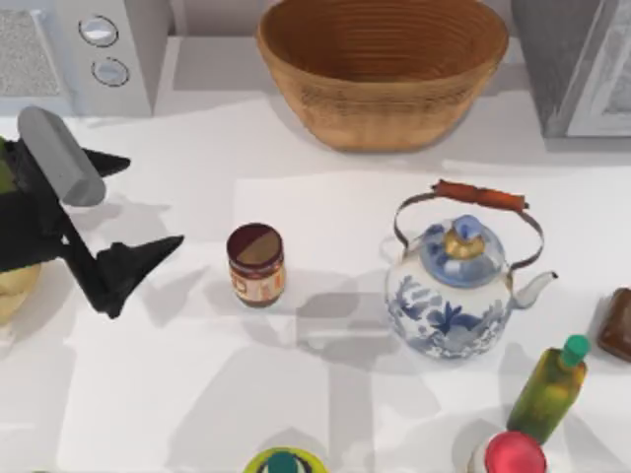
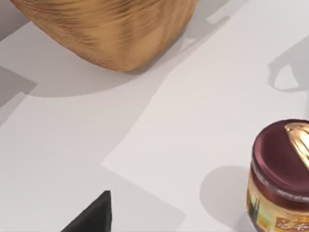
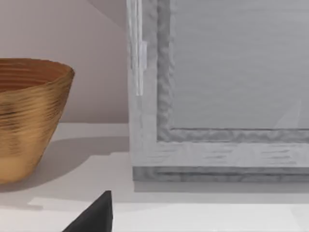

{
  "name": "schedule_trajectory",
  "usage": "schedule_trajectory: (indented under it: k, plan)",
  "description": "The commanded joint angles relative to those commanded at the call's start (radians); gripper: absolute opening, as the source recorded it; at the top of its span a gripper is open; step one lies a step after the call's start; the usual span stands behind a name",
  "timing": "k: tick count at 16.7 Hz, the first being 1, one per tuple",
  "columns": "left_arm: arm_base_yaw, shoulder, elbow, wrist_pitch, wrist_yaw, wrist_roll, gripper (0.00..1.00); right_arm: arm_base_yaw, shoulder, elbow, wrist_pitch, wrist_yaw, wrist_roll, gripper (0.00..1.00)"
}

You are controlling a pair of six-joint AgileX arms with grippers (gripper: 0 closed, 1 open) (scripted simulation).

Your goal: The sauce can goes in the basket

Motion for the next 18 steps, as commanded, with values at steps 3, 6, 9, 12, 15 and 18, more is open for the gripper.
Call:
schedule_trajectory:
  k: [3, 6, 9, 12, 15, 18]
  plan:
    - [0.004, 0.245, 0.095, 0.016, 0.164, 0.13, 1.0, 0.0, 0.0, 0.0, 0.0, 0.0, 0.0, 1.0]
    - [0.006, 0.45, 0.172, 0.023, 0.316, 0.247, 1.0, 0.0, 0.0, 0.0, 0.0, 0.0, 0.0, 1.0]
    - [0.004, 0.609, 0.229, 0.024, 0.441, 0.342, 1.0, 0.0, 0.0, 0.0, 0.0, 0.0, 0.0, 1.0]
    - [0.002, 0.703, 0.261, 0.023, 0.518, 0.401, 1.0, 0.0, 0.0, 0.0, 0.0, 0.0, 0.0, 1.0]
    - [0.001, 0.727, 0.268, 0.023, 0.537, 0.415, 1.0, 0.0, 0.0, 0.0, 0.0, 0.0, 0.0, 1.0]
    - [0.001, 0.727, 0.268, 0.023, 0.537, 0.415, 1.0, 0.0, 0.0, 0.0, 0.0, 0.0, 0.0, 1.0]
